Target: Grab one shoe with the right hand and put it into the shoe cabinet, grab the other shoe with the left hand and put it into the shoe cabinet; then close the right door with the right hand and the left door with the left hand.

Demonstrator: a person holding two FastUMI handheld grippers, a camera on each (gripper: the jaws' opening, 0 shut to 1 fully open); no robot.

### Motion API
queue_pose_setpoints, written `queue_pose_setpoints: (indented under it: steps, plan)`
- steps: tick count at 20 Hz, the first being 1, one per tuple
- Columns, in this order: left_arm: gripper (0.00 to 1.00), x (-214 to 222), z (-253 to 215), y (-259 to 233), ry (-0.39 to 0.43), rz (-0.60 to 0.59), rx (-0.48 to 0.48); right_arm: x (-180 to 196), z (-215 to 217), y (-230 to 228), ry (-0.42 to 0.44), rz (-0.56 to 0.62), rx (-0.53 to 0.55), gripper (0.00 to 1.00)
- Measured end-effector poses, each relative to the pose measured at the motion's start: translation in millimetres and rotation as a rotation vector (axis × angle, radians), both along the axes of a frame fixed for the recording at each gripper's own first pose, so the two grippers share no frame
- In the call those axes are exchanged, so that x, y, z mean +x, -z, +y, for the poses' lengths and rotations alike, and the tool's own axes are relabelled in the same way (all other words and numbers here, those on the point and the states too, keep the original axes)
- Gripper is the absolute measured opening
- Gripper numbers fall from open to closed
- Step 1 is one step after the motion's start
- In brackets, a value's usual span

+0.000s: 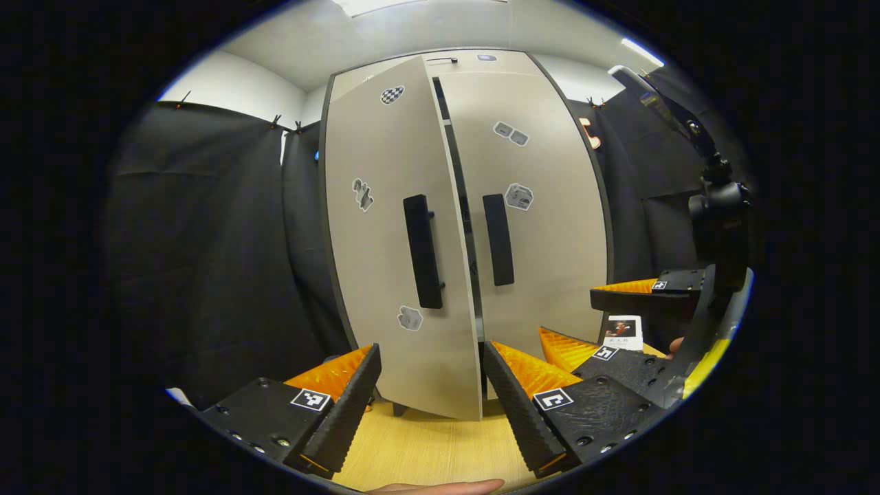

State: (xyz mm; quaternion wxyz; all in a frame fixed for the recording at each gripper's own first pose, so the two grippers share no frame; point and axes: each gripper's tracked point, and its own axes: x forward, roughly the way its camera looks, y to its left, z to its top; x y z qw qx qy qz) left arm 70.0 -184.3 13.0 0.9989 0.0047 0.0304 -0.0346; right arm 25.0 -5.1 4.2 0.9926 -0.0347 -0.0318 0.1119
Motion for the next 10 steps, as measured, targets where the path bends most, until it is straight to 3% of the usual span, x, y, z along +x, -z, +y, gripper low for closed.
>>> queue_pose_setpoints:
  steps: [4, 5, 6, 10]
  plan:
    - [0.92, 42, -5, 3, 0.131, 0.008, -0.113, -6, -16, -7, 0.113, -0.022, -0.025, 1.0]
    - [0.82, 50, -2, 1, 0.144, 0.017, -0.146, -11, -22, -7, 0.138, -0.018, -0.033, 1.0]
    - [0.92, 54, -2, -3, 0.157, 0.017, -0.178, -18, -27, -6, 0.157, -0.015, -0.036, 0.99]
    - [0.94, 49, 8, 2, 0.143, 0.022, -0.237, -37, -42, 4, 0.26, 0.01, 0.009, 1.0]
